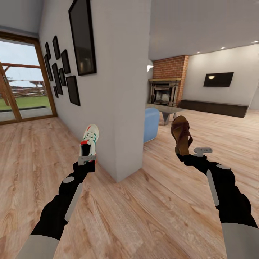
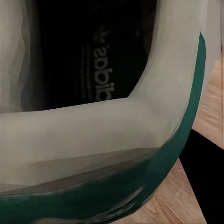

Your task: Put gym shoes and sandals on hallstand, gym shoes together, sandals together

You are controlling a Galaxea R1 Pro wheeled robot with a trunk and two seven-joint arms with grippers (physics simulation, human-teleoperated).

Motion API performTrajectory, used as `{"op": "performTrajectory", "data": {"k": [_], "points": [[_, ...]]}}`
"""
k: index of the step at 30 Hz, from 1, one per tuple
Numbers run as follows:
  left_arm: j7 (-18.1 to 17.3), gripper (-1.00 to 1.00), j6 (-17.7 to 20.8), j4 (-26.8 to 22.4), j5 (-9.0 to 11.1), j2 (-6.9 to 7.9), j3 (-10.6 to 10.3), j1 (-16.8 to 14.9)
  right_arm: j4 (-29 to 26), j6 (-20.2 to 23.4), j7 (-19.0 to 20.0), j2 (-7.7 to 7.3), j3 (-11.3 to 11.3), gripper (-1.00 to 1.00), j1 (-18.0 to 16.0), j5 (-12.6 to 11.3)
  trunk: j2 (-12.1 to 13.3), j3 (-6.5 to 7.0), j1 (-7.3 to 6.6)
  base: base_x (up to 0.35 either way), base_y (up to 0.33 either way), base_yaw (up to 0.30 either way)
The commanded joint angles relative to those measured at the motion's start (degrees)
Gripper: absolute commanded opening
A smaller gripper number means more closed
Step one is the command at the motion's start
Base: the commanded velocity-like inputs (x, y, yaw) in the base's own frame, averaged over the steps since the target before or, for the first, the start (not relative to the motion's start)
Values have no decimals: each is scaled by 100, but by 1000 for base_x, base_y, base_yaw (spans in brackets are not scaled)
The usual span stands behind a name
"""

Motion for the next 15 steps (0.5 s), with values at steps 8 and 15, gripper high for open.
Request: {"op": "performTrajectory", "data": {"k": [8,15], "points": [[43,-100,22,-3,61,4,-12,-2,-7,36,23,2,-7,-100,-6,13,-3,40,-2,-29,281,-224],[43,-100,21,9,61,4,-15,-2,-4,36,23,2,-7,-100,-6,11,-3,82,-2,-1,305,-234]]}}
